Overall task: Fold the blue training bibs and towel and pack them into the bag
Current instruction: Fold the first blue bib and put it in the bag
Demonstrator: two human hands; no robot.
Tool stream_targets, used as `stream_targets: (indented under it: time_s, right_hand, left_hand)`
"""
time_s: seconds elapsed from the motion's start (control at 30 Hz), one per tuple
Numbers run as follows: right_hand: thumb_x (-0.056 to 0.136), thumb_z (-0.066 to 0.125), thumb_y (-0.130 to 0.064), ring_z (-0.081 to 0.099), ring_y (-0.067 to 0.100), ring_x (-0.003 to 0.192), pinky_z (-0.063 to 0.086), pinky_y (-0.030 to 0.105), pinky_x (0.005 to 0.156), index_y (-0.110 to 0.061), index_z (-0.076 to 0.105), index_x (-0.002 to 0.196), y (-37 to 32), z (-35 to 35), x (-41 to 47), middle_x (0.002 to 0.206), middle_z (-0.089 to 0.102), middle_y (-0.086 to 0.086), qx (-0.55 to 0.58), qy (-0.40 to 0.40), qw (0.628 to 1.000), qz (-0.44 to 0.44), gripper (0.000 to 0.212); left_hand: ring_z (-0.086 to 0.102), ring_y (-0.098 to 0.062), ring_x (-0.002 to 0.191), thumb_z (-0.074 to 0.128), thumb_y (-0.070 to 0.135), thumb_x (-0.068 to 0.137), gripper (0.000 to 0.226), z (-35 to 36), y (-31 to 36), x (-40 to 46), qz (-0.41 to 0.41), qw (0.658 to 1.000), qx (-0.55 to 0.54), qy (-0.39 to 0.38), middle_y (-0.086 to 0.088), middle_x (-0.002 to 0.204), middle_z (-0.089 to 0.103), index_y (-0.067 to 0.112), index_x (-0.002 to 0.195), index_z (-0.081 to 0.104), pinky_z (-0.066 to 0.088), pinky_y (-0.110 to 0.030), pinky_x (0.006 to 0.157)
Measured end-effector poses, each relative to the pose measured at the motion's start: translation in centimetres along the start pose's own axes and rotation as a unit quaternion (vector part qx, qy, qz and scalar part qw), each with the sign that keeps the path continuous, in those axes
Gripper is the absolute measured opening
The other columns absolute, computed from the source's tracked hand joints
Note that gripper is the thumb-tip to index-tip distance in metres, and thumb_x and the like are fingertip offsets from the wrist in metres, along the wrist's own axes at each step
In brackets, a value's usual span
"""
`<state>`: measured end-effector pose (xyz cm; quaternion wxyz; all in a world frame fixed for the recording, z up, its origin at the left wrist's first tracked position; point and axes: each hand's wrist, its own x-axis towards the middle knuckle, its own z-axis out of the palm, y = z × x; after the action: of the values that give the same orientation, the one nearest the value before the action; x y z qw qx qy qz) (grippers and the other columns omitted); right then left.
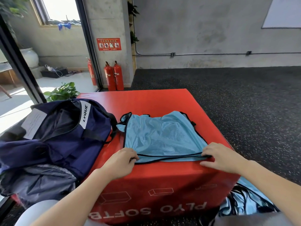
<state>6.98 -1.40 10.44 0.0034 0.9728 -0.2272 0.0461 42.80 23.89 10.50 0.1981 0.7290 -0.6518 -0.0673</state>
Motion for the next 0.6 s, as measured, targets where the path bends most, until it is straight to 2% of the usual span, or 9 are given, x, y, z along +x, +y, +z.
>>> stream_targets:
  time_s: [0.07,0.13,0.23,0.3,0.4,0.5,0.53,0.6]
  right_hand:
    - [0.091,0.045,-0.065,0.057,0.006,0.098,0.050,0.029,0.089,-0.032,0.075,0.100,0.1,0.3,-0.2,0.097,0.065,-0.021,-0.003,0.014,1.000,-0.023,0.046]
    - [0.093,0.045,-0.056,0.059,0.007,0.095,0.053,0.032,0.085,-0.031,0.074,0.095,0.1,0.5,-0.2,0.092,0.065,-0.021,0.004,0.032,0.999,-0.030,0.038]
    - [0.095,0.059,-0.042,0.054,0.004,0.088,0.050,0.032,0.084,-0.030,0.068,0.088,-0.1,-0.1,-0.3,0.085,0.059,-0.021,0.061,0.072,0.996,0.002,0.016]
    - [0.095,0.065,-0.032,0.053,0.005,0.088,0.049,0.032,0.085,-0.027,0.068,0.088,-0.1,-0.5,-0.2,0.084,0.058,-0.019,0.087,0.092,0.992,0.016,0.009]
    - [0.093,0.070,-0.024,0.055,0.007,0.089,0.046,0.029,0.086,-0.024,0.070,0.092,0.1,-0.7,-0.2,0.088,0.059,-0.015,0.077,0.089,0.993,-0.001,0.001]
    - [0.078,0.082,-0.006,0.063,0.017,0.086,0.052,0.033,0.079,-0.022,0.074,0.094,0.7,-0.4,0.1,0.092,0.063,-0.007,0.021,0.109,0.993,-0.037,0.024]
    - [0.074,0.084,-0.002,0.064,0.020,0.082,0.054,0.035,0.074,-0.021,0.075,0.093,0.9,-0.4,0.2,0.092,0.063,-0.005,0.002,0.121,0.991,-0.050,0.028]
    - [0.069,0.086,0.000,0.064,0.022,0.076,0.055,0.036,0.066,-0.018,0.075,0.092,0.8,-1.2,0.5,0.089,0.061,-0.002,-0.029,0.144,0.987,-0.060,0.031]
  left_hand:
    - [0.058,0.000,0.100,0.063,0.041,0.093,0.022,0.0,0.3,0.0,-0.006,1.000,-0.009,0.004,0.019,0.100,0.066,0.026,0.102,0.076,0.050,-0.024,0.092]
    - [0.057,0.001,0.096,0.062,0.064,0.086,0.039,-0.1,0.3,0.1,-0.017,1.000,0.003,-0.006,0.020,0.095,0.064,0.030,0.100,0.075,0.048,-0.020,0.088]
    - [0.054,0.001,0.097,0.062,0.074,0.080,0.050,0.2,0.3,0.3,-0.022,0.999,0.026,-0.008,0.019,0.098,0.063,0.031,0.103,0.073,0.046,-0.020,0.089]
    - [0.056,-0.002,0.097,0.062,0.067,0.085,0.042,0.6,0.1,0.4,-0.011,0.999,0.043,0.005,0.017,0.098,0.064,0.030,0.102,0.073,0.049,-0.025,0.088]
    - [0.062,-0.012,0.098,0.064,0.033,0.094,0.019,1.2,-0.6,0.4,0.007,0.998,0.049,0.033,0.009,0.100,0.068,0.021,0.103,0.075,0.053,-0.035,0.090]
    - [0.064,-0.020,0.100,0.065,0.004,0.091,0.018,1.3,-1.1,0.8,0.002,0.995,0.038,0.089,-0.002,0.103,0.070,0.010,0.102,0.077,0.046,-0.023,0.096]
    - [0.064,-0.022,0.100,0.065,-0.001,0.089,0.020,1.0,-1.2,0.9,-0.005,0.994,0.043,0.101,-0.004,0.102,0.070,0.008,0.101,0.077,0.042,-0.020,0.094]
    - [0.064,-0.025,0.094,0.065,-0.006,0.085,0.024,-0.3,-1.3,1.3,-0.007,0.991,0.058,0.123,-0.004,0.096,0.072,0.009,0.100,0.078,0.044,-0.022,0.089]
